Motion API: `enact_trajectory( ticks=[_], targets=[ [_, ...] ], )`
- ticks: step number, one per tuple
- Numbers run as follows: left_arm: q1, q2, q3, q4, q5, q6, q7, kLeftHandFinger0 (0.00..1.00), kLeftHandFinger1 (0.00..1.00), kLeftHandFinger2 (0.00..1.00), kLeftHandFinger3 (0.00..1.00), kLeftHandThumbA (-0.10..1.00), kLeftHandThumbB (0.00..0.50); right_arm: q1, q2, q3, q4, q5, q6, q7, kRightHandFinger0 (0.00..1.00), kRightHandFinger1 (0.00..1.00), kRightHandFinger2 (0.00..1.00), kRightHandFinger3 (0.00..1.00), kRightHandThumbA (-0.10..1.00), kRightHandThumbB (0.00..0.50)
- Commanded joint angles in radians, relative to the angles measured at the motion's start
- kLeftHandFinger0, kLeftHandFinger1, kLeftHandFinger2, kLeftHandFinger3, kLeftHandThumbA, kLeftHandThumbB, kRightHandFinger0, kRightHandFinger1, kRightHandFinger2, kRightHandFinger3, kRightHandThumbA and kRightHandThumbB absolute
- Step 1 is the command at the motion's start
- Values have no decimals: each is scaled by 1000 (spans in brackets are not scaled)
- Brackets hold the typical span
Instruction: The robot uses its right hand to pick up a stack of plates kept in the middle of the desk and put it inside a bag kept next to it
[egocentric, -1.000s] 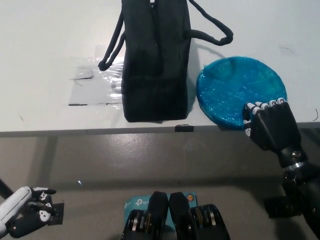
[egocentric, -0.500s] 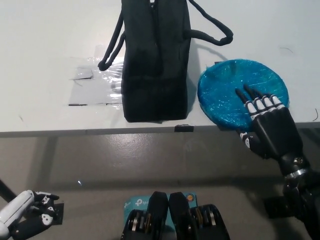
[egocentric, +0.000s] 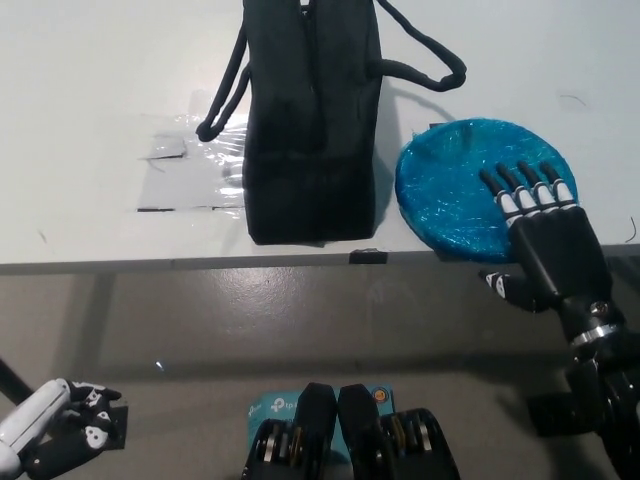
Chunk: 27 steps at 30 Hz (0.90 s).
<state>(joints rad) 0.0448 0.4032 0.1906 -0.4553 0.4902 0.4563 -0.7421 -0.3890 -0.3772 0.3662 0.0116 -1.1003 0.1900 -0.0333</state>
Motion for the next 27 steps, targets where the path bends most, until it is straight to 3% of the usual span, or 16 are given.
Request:
enact_trajectory(
  ticks=[1,11,17,22,24,25,26,27],
  targets=[
    [-15,20,17,-22,-17,14,45,754,740,752,662,-100,0,-4,9,-29,-68,-24,107,157,1000,1000,1000,1000,825,500],
    [-44,24,13,-10,-23,14,32,773,750,736,643,-100,0,-15,46,-44,96,-4,149,130,1000,1000,1000,1000,590,500],
    [-47,33,7,-13,-44,14,44,717,714,700,609,-100,0,-3,71,-58,130,30,165,145,1000,1000,1000,1000,544,500],
    [-53,37,5,-14,-40,14,40,738,722,695,605,-100,0,9,80,-55,136,20,161,131,1000,1000,1000,1000,499,500],
    [-52,36,6,-15,-49,14,45,736,728,706,616,-100,0,-5,66,-36,199,-21,117,9,1000,1000,1000,1000,392,500],
    [-46,41,0,-16,-53,14,55,721,716,698,610,-100,0,-15,55,-26,227,-33,86,-60,1000,1000,1000,1000,393,500],
    [-43,43,-1,-16,-56,14,58,725,725,708,613,-100,0,-24,43,-19,243,-40,61,-114,1000,1000,1000,1000,401,453],
    [-43,43,-1,-16,-57,14,59,726,728,712,615,-100,0,-28,40,-17,249,-40,53,-133,1000,1000,1000,1000,408,438]
  ],
)
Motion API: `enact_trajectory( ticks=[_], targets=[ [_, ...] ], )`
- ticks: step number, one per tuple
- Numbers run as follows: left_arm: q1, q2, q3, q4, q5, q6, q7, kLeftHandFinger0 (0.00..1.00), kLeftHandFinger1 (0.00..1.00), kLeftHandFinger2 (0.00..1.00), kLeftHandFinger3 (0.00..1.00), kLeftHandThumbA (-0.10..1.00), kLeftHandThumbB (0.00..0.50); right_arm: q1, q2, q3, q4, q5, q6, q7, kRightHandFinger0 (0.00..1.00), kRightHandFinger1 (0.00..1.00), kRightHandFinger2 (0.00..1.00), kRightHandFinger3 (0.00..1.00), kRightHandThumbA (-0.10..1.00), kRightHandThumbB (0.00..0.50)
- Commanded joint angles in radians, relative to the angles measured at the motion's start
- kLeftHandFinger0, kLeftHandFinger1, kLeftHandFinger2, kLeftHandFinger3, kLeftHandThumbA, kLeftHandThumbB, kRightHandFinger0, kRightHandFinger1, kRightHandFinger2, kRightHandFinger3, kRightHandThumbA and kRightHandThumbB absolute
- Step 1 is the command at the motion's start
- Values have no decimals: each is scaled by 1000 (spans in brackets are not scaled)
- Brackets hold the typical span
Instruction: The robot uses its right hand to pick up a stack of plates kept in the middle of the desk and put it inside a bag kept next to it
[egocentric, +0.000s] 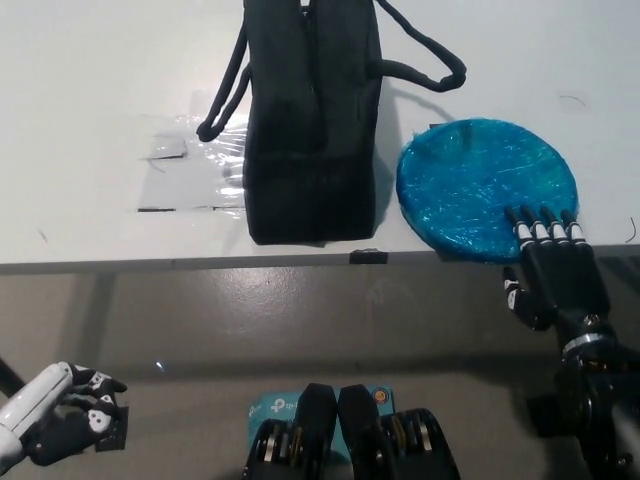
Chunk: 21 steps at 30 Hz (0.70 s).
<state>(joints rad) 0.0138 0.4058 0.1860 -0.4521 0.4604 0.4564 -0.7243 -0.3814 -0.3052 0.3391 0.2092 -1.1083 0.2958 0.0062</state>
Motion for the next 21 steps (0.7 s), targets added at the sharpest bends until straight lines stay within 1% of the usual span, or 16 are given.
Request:
enact_trajectory(
  ticks=[1,2,3,4,5,6,7,8,9,10,11,14,15,16,19,21],
  targets=[
    [-12,42,0,-20,-24,14,48,725,725,708,615,-100,0,-51,-46,20,73,-45,-77,-233,1000,1000,1000,1000,469,339],
    [-8,47,-7,-20,-16,14,54,714,714,702,615,-100,0,-60,-52,21,88,-44,-108,-303,1000,1000,1000,1000,405,274],
    [-7,42,-3,-21,-12,14,55,713,713,702,616,-100,0,-75,-65,28,108,-41,-148,-362,1000,1000,869,1000,401,182],
    [-7,40,-1,-22,-10,14,56,713,713,703,617,-100,0,-81,-70,31,116,-40,-165,-385,1000,860,740,1000,403,197],
    [-6,31,6,-22,-32,11,74,669,676,678,608,-100,0,-111,-91,44,128,-34,-245,-459,526,264,301,1000,247,98],
    [-5,33,5,-19,-31,-1,80,650,662,670,607,-100,0,-130,-105,60,143,-41,-291,-519,106,11,27,1000,-9,85],
    [-5,31,7,-21,-29,9,80,647,665,679,625,-100,0,-150,-114,74,152,-44,-330,-554,13,0,1,950,-39,70],
    [-5,30,7,-22,-28,13,79,646,666,682,633,-100,0,-158,-118,80,156,-44,-345,-568,1,0,0,837,-38,65],
    [-5,28,9,-21,-31,9,83,646,666,681,635,-100,0,-164,-121,87,148,-52,-337,-556,0,0,33,600,30,139],
    [-4,29,9,-19,-34,-1,85,635,659,676,639,-100,0,-170,-123,94,154,-58,-343,-572,0,0,14,458,-64,133],
    [-3,28,10,-19,-36,-1,86,645,668,686,645,-100,0,-178,-123,104,154,-67,-344,-599,0,0,1,297,-79,149],
    [-6,20,2,-10,-34,-9,91,649,668,689,648,-100,0,-184,-130,115,172,-65,-361,-642,0,0,23,109,-100,166],
    [-6,20,1,-10,-32,-6,91,657,673,697,658,-100,0,-187,-131,120,181,-60,-369,-648,0,0,40,142,-100,185],
    [-5,19,3,-10,-33,-6,92,656,672,695,657,-100,0,-185,-130,119,182,-54,-372,-651,0,0,20,76,-100,171],
    [1,18,6,-8,-35,-13,95,642,660,677,644,-100,0,-184,-130,124,198,-43,-384,-674,0,0,37,2,-100,150],
    [5,16,7,-10,-37,-14,97,649,665,679,644,-100,0,-183,-132,123,196,-36,-390,-674,0,0,123,0,-100,128]
  ],
)
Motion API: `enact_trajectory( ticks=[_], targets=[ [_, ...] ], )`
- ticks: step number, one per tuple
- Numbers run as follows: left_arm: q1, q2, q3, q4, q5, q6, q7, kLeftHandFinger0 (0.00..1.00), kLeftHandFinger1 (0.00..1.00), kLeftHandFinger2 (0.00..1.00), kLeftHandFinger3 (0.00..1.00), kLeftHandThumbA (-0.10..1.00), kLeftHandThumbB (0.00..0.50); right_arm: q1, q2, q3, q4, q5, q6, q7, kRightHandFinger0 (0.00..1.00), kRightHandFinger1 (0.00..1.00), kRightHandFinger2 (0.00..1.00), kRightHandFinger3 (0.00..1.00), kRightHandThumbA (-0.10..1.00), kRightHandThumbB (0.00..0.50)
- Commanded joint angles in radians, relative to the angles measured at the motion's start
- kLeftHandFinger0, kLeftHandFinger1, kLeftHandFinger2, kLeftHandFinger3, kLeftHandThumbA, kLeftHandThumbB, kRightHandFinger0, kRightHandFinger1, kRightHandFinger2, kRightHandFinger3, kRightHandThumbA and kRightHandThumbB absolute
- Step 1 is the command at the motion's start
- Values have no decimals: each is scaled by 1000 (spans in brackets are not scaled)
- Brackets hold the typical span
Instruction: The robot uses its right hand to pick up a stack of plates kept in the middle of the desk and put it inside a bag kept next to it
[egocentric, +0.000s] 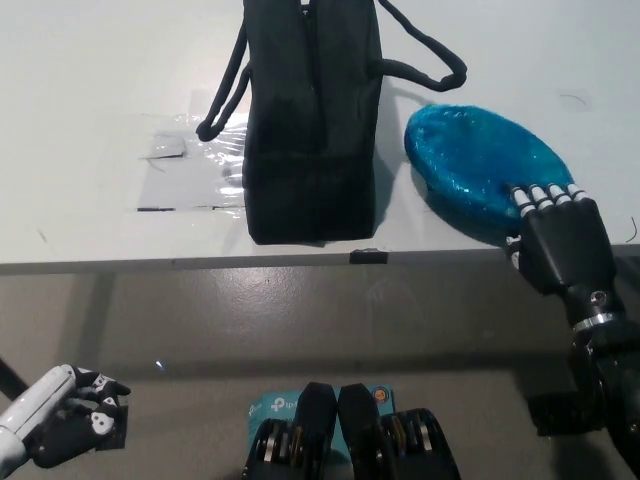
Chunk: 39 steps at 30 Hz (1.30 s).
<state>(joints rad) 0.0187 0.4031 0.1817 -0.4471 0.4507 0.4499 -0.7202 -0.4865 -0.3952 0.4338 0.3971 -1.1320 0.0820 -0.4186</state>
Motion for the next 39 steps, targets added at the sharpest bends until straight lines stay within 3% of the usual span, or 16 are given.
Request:
enact_trajectory(
  ticks=[1,3,6,9,10,11,13,16,19,20,21,26,28,33,35,39],
  targets=[
    [1,16,13,-16,-29,-9,95,650,664,678,641,-100,0,-76,-42,24,0,-9,-172,-239,0,0,150,0,-100,187],
    [5,16,15,-9,-35,-14,101,649,663,678,639,-100,0,-76,-39,19,-4,1,-174,-233,0,0,147,0,-100,437],
    [7,20,6,-14,-35,-8,111,649,660,676,640,-100,0,-67,-38,-5,-42,42,-176,-171,0,0,156,0,-100,460],
    [9,24,0,-9,-42,-10,120,645,656,680,641,-100,0,-54,-24,-38,-70,96,-171,-112,0,0,154,49,-100,413],
    [9,25,-1,-11,-43,-4,123,648,660,688,646,-100,0,-45,-10,-65,-81,152,-177,-87,0,0,172,54,-100,419],
    [10,23,0,-14,-49,1,125,649,660,690,649,-100,0,-19,37,-143,-124,309,-136,18,0,0,176,32,-100,370],
    [9,20,1,-11,-57,-2,131,639,648,679,644,-100,0,-8,61,-189,-152,382,-106,71,0,3,217,1,-100,344],
    [14,21,2,-7,-59,-10,135,634,648,685,648,-100,0,4,132,-322,-204,578,-30,146,0,38,359,51,-100,377],
    [17,15,2,-8,-51,-7,142,632,647,688,649,-100,0,-4,215,-499,-275,795,99,187,0,0,293,139,-100,330],
    [21,11,4,-8,-52,-7,145,635,653,698,661,-100,0,-17,243,-580,-300,910,149,205,0,0,140,137,-100,253],
    [23,8,6,-10,-49,0,146,636,654,699,662,-100,0,-29,270,-644,-317,996,188,215,0,0,88,137,-100,210],
    [33,-4,15,-3,-54,-8,156,624,644,687,652,-100,0,-89,316,-804,-393,1152,301,211,0,0,91,113,-100,106],
    [33,-5,15,-5,-51,-3,155,623,643,686,649,-100,0,-112,329,-843,-407,1182,323,200,0,0,154,140,-100,99],
    [30,-7,16,-2,-51,-3,152,622,644,685,649,-100,0,-166,348,-904,-437,1230,349,178,0,0,153,172,-100,64],
    [29,-5,14,-1,-46,-3,150,620,644,685,652,-100,0,-188,351,-913,-448,1245,353,181,0,0,230,224,-100,59],
    [28,-8,16,3,-50,-9,153,614,640,682,652,-100,0,-218,358,-925,-445,1252,369,194,0,0,262,223,-100,102]
  ],
)
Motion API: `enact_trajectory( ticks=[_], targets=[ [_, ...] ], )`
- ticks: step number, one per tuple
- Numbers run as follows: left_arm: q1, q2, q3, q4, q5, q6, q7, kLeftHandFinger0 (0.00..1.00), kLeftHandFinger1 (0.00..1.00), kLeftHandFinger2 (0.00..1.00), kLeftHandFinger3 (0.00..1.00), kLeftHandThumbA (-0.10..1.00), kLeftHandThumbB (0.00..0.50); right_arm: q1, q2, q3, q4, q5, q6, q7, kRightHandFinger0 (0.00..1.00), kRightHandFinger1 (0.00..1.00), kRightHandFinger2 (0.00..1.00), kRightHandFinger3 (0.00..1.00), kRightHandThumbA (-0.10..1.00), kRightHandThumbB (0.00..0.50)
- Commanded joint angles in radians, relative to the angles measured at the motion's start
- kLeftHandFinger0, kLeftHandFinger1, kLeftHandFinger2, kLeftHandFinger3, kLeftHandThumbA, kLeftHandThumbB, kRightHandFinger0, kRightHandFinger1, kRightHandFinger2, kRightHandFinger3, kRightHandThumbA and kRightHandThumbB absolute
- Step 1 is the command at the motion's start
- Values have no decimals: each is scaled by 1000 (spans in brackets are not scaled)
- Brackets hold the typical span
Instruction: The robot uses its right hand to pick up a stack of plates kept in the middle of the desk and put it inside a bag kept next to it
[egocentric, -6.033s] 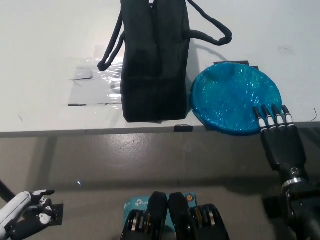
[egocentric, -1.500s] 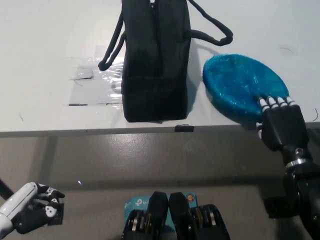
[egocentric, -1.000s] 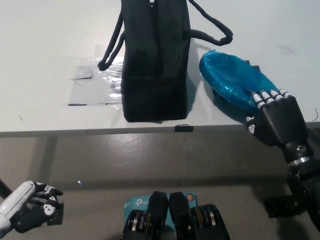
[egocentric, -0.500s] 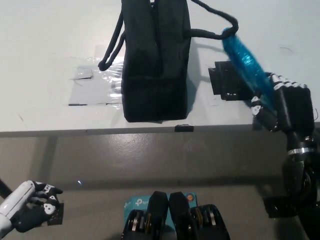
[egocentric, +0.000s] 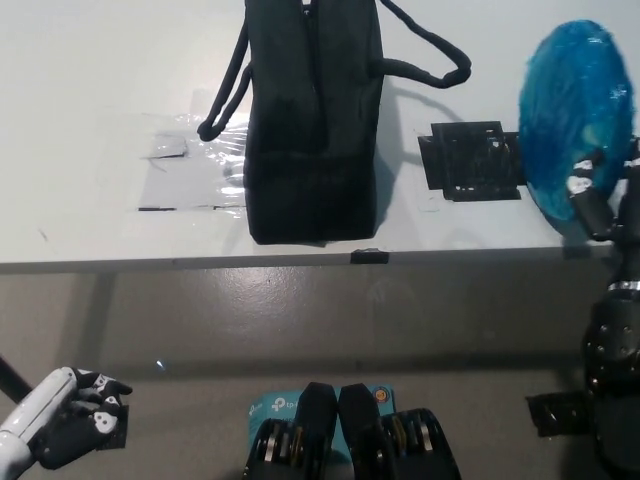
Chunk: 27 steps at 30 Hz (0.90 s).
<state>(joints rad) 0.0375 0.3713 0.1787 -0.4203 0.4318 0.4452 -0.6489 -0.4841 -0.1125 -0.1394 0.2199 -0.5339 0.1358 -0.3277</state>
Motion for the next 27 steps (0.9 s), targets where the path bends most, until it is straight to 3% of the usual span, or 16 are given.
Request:
enact_trajectory(
  ticks=[1,4,7,9,12,15,17,18,19,20,21,26,27],
  targets=[
    [15,25,16,-38,-25,-2,79,601,628,672,644,-100,0,-230,70,-337,-263,636,314,118,0,0,256,220,-100,122],
    [16,33,10,-33,-20,-13,78,619,642,687,659,-100,0,-254,60,-313,-250,608,309,145,0,0,275,217,-100,138],
    [15,27,15,-31,-27,-6,79,619,639,682,652,-100,0,-293,49,-295,-236,601,312,176,0,0,279,195,-100,117],
    [21,29,16,-34,-29,-6,77,624,645,687,656,-100,0,-324,43,-281,-219,586,295,181,0,0,243,121,-100,131],
    [24,33,13,-33,-26,-15,78,625,644,686,655,-100,0,-377,13,-252,-195,556,267,201,0,0,273,91,-100,168],
    [21,39,10,-33,-26,-18,75,635,651,699,657,-100,0,-424,-4,-242,-190,542,276,206,0,0,218,4,-100,218],
    [21,36,11,-31,-30,-14,77,629,641,699,651,-100,0,-495,-37,-203,-195,507,299,228,0,0,150,0,-100,205],
    [18,36,10,-30,-28,-13,78,626,639,698,650,-100,0,-508,-44,-196,-195,502,303,232,0,0,85,0,-100,218],
    [17,36,10,-30,-28,-13,79,633,645,698,658,-100,0,-509,-44,-196,-194,503,304,232,0,37,170,54,-98,321],
    [18,43,5,-28,-19,-18,79,633,645,696,659,-100,0,-545,-47,-190,-209,495,334,234,0,0,109,0,-100,293],
    [17,41,7,-29,-21,-12,80,633,644,695,659,-100,0,-551,-64,-160,-221,464,334,248,0,0,114,0,-100,281],
    [20,36,2,-40,-17,2,81,649,656,705,677,-100,0,-586,-91,-104,-228,422,334,261,0,0,0,0,-100,276],
    [21,38,1,-39,-19,-6,84,643,648,700,669,-100,0,-590,-92,-98,-228,415,334,261,0,0,0,0,-100,302]
  ],
)
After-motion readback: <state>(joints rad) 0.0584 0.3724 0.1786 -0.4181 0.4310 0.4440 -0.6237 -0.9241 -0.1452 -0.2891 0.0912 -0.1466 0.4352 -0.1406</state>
